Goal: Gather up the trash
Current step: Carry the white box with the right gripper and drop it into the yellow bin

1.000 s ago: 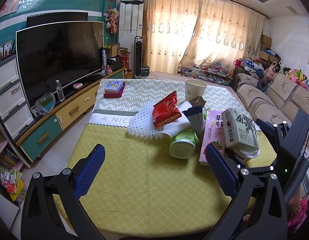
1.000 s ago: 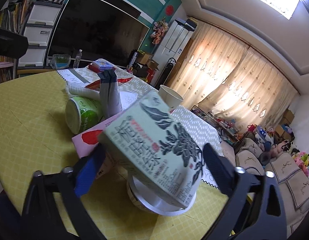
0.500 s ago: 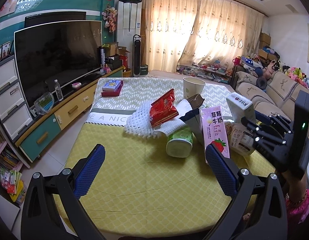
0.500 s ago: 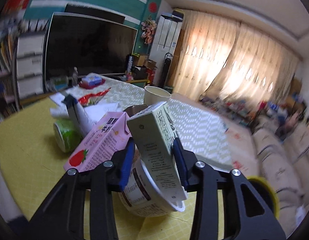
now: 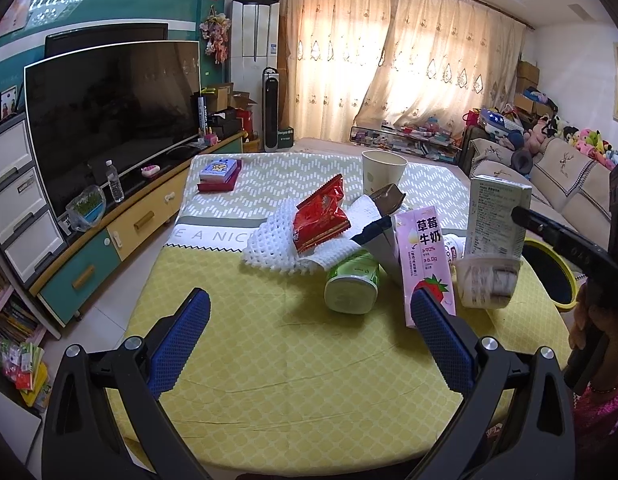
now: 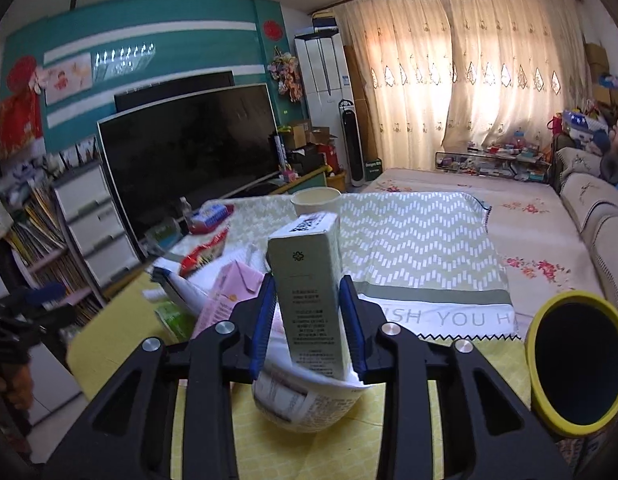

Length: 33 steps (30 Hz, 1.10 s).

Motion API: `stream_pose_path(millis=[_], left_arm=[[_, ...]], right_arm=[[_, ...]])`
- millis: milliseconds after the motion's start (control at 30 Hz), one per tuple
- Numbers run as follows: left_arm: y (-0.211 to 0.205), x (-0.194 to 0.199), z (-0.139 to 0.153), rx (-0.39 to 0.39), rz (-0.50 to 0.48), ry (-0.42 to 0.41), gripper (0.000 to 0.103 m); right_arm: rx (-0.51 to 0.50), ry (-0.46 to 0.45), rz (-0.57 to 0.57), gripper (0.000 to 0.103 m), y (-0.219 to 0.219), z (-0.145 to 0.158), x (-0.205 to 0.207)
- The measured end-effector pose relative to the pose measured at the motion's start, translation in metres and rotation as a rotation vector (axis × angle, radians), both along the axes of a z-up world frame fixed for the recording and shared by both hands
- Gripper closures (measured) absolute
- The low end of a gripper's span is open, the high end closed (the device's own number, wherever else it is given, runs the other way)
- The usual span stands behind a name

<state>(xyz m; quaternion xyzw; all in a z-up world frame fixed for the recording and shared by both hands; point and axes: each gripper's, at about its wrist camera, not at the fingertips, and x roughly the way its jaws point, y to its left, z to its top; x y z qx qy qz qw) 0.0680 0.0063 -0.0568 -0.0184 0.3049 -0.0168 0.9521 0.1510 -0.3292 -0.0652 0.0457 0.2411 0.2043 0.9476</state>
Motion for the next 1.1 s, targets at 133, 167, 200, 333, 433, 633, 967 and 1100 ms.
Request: stream_pose_path(millis=[133,167,200,333,433,633,967,1100], left_arm=[[0.000,0.002,0.000,0.001,-0.004,0.000,0.004],[0.000,0.002,-0.001,0.001,-0.005,0.000,0.004],[-0.001,0.003,-0.001,0.001,-0.006,0.001,0.004],[-0.002,0.004,-0.002,0.003,-0.012,0.004,0.004],[-0.003,0.004,-0.002,0.003,-0.015,0.004,0.004],[-0.004,0.006,-0.003,0.004,-0.019,0.004,0.004],[-0.009,0.006,-0.003,0.007,-0.042,-0.002,0.004],[-0.013,0.007,-0.001,0.005,-0.057,-0.007,0.004]], right_arm=[[0.016,-0.012,0.005,0.073,-0.003,0.006,-0.004],[0.024,-0.015,0.005,0.073,-0.004,0.008,-0.005],[0.032,-0.016,0.006,0.073,-0.006,0.009,-0.006],[0.057,-0.022,-0.004,0.074,-0.009,0.013,-0.004],[0.067,-0.027,-0.012,0.074,-0.010,0.017,-0.002],[0.082,-0.038,-0.014,0.074,-0.013,0.024,-0.001],[0.096,-0.087,-0.066,0.074,-0.032,0.039,-0.008],[0.087,-0.107,-0.152,0.074,-0.062,0.045,-0.011]])
